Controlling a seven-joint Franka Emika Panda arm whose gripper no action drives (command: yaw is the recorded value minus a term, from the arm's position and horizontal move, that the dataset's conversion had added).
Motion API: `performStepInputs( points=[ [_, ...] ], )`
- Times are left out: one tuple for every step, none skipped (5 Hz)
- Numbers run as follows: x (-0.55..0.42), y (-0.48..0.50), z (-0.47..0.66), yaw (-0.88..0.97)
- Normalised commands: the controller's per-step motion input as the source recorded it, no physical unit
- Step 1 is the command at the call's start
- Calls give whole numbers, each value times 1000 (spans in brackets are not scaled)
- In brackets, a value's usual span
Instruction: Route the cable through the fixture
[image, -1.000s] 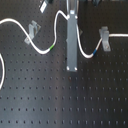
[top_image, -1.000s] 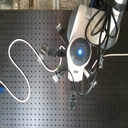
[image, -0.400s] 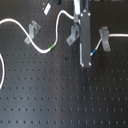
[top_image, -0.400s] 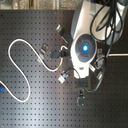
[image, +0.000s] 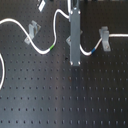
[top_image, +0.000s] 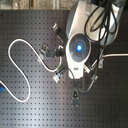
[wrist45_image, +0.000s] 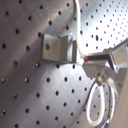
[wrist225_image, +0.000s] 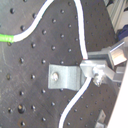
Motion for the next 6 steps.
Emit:
performStepInputs(
  points=[
    [-81,-61,175,0],
    [-91,-80,163,-11],
    [-212,-56,207,0],
    [-332,-129,258,0],
    [-357,-66,280,0],
    [0,0,0,3]
  ],
)
